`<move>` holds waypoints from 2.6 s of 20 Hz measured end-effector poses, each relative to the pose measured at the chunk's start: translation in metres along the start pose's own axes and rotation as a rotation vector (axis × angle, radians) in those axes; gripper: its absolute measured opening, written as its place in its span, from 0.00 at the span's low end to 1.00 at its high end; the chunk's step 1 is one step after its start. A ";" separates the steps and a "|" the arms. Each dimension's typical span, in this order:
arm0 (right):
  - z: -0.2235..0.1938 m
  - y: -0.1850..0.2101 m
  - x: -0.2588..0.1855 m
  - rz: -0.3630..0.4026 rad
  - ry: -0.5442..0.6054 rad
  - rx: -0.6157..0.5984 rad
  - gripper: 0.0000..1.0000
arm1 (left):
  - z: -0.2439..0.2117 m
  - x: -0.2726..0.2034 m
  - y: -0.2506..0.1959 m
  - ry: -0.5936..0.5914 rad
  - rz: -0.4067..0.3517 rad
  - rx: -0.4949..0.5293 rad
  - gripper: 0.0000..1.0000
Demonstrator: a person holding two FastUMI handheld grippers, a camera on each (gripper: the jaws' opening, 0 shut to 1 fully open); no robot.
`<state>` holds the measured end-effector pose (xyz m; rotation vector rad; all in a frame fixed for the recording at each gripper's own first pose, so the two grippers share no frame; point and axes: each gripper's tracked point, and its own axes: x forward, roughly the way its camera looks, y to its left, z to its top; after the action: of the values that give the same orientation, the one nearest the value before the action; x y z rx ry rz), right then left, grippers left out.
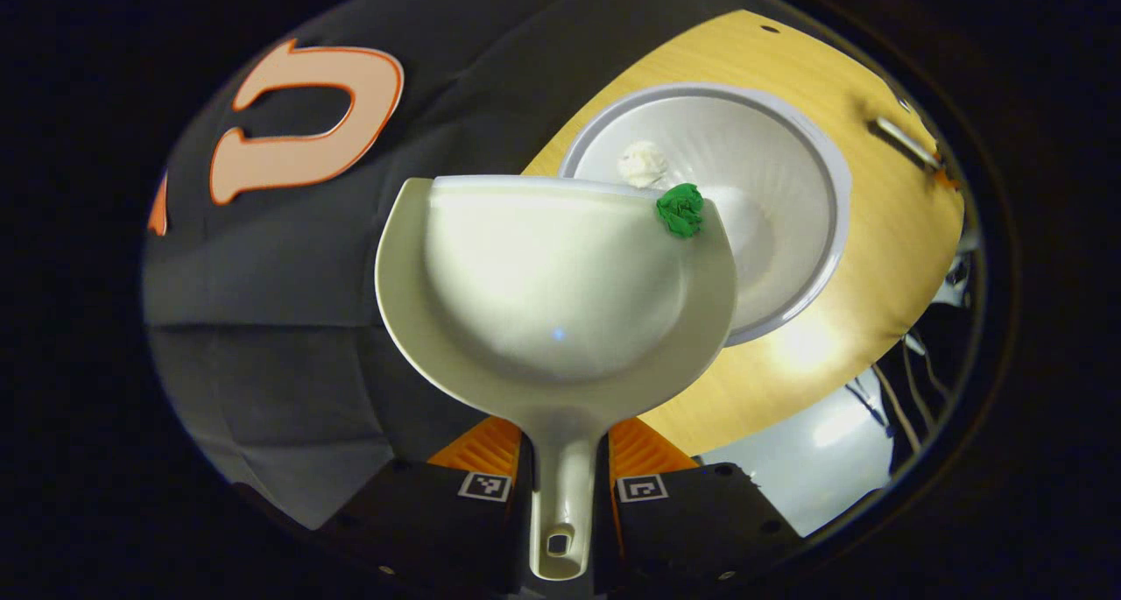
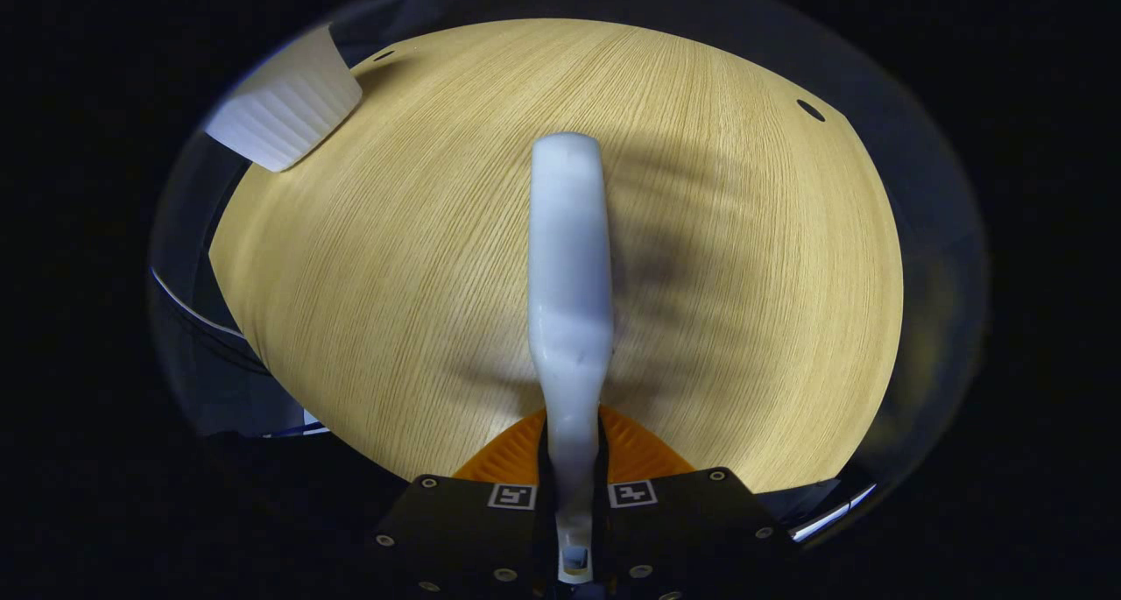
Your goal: Pick up the small broom and dustpan from the desktop, sweep the trash into the dustpan with the broom, and then empty the trash into the garbage bin.
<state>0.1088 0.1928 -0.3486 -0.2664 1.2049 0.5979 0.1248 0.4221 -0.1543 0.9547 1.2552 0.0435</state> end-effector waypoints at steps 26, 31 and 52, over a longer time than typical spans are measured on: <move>0.001 -0.001 0.002 0.014 -0.006 0.017 0.15 | 0.078 -0.034 -0.048 -0.312 -0.282 -0.413 0.29; 0.001 -0.001 0.001 0.028 -0.024 0.020 0.15 | 0.132 -0.092 -0.107 -0.393 -0.431 -0.348 0.30; 0.015 0.000 -0.006 -0.043 -0.083 0.266 0.15 | 0.203 0.077 -0.381 -0.119 -0.652 -0.746 0.30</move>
<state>0.1191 0.1983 -0.3380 -0.0423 1.1806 0.4018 0.1432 0.1035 -0.4543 -0.1077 1.2446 -0.0546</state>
